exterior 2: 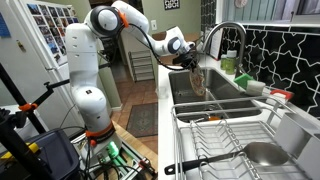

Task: Remove the plate from the dish rack, then rinse it and place it in the sink

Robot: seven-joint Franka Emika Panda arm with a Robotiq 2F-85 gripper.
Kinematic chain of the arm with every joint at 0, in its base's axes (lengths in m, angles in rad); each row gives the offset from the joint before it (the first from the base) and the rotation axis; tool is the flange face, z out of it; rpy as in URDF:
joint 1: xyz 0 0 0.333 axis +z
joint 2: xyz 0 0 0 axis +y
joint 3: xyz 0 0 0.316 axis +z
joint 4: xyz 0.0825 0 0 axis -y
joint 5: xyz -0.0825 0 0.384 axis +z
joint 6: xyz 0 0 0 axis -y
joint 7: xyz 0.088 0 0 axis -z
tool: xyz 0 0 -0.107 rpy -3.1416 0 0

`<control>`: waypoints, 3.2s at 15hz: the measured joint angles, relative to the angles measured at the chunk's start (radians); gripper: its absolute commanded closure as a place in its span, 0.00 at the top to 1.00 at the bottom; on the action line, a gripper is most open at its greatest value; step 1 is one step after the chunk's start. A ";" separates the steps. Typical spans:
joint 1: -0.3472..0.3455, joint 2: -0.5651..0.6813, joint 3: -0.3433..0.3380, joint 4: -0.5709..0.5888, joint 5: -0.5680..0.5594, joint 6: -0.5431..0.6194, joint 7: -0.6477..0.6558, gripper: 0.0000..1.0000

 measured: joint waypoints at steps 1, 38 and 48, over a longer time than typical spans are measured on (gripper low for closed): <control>-0.002 0.024 0.009 0.024 0.025 -0.008 -0.006 0.03; -0.002 0.441 0.069 0.654 0.182 -0.495 0.167 1.00; 0.055 0.379 0.056 0.695 0.177 -0.639 0.403 1.00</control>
